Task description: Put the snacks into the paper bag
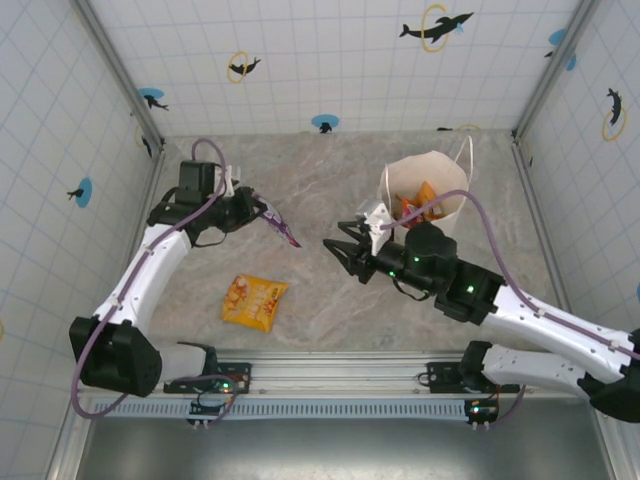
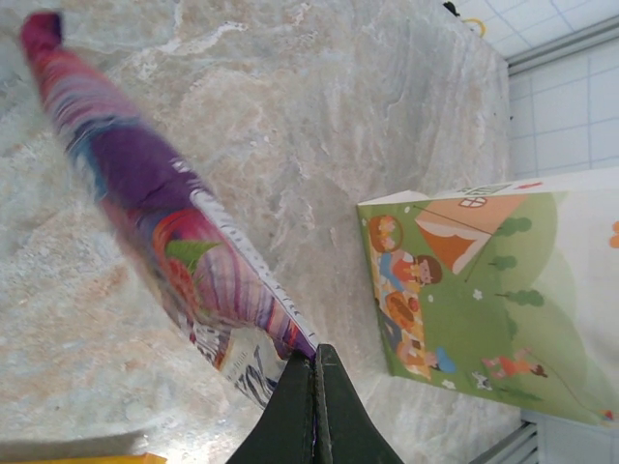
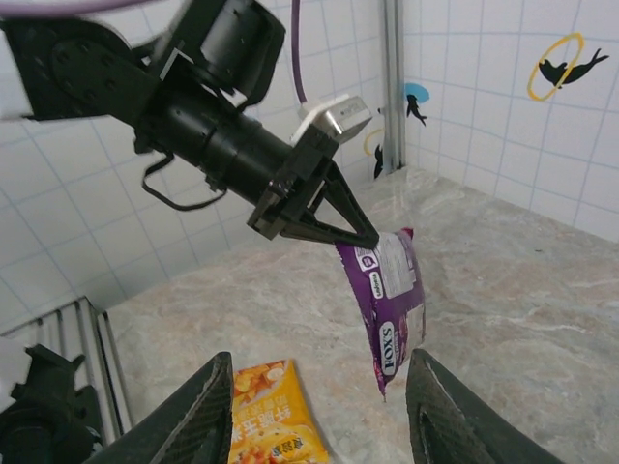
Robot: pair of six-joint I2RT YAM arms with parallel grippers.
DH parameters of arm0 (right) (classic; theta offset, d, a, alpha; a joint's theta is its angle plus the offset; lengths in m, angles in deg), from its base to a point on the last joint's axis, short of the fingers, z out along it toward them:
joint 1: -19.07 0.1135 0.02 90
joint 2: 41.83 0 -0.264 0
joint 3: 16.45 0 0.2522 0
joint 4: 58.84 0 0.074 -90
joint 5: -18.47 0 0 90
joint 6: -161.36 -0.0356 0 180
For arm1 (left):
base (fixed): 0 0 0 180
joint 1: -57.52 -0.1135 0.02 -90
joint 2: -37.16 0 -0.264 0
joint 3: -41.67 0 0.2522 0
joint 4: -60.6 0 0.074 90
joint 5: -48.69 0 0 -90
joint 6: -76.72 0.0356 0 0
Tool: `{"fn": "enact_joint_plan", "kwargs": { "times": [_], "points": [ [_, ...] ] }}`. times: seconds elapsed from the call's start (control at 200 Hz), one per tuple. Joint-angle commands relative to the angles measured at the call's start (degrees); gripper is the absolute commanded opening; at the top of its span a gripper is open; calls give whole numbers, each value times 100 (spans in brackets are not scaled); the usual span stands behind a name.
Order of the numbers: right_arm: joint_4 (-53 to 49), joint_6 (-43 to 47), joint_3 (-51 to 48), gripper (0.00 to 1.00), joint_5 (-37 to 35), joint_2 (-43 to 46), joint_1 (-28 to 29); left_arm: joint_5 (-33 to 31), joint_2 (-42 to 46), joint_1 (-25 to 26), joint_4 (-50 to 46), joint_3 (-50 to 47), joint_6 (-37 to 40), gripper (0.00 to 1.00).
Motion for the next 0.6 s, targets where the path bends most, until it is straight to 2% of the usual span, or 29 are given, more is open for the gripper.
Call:
{"fn": "enact_joint_plan", "kwargs": {
  "times": [0.0,0.185,0.39,0.59],
  "points": [
    [-123,263,456,52,-389,-424,187,193,227,25,-106,192,-308,0],
    [-211,189,1064,58,-361,-1385,296,281,325,39,-178,232,-471,0],
    [-229,86,1623,63,-729,-2353,341,263,448,81,-291,242,-616,0],
    [-529,152,2215,68,-709,-3184,181,298,541,114,-271,233,-650,0]
  ]
}}
